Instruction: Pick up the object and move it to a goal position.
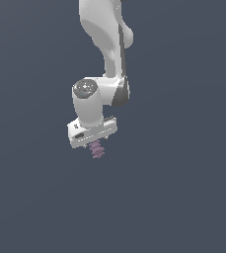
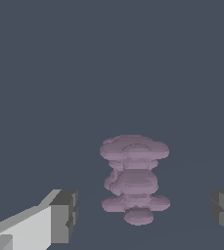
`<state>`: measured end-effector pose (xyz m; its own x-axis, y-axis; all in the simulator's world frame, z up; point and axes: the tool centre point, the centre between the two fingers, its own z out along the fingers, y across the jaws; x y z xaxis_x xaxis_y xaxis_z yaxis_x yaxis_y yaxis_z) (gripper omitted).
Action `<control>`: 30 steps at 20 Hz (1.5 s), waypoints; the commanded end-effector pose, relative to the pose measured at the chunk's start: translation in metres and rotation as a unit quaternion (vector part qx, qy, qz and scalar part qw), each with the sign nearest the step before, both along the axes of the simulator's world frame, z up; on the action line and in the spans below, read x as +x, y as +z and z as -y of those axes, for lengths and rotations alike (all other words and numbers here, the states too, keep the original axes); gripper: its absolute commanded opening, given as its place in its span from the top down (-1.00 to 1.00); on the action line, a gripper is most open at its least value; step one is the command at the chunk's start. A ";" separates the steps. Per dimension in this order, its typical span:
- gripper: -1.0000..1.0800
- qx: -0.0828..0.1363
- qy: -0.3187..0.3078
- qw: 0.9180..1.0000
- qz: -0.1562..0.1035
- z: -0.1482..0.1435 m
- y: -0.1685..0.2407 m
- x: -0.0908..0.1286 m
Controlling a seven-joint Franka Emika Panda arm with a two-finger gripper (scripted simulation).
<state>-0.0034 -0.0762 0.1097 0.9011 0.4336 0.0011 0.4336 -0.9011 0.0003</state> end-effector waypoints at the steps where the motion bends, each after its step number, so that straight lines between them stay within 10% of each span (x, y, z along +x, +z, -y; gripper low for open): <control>1: -0.92 0.000 0.008 1.000 0.000 0.001 -0.003 0.000; 22: -0.92 0.000 0.011 1.000 -0.001 0.002 -0.054 -0.001; 23: 1.00 0.000 0.011 1.000 -0.001 0.002 -0.054 -0.001; 30: 1.00 0.000 0.011 1.000 -0.001 0.002 -0.054 -0.001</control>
<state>-0.0042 -0.0786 0.0562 0.8917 0.4526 0.0005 0.4526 -0.8917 0.0003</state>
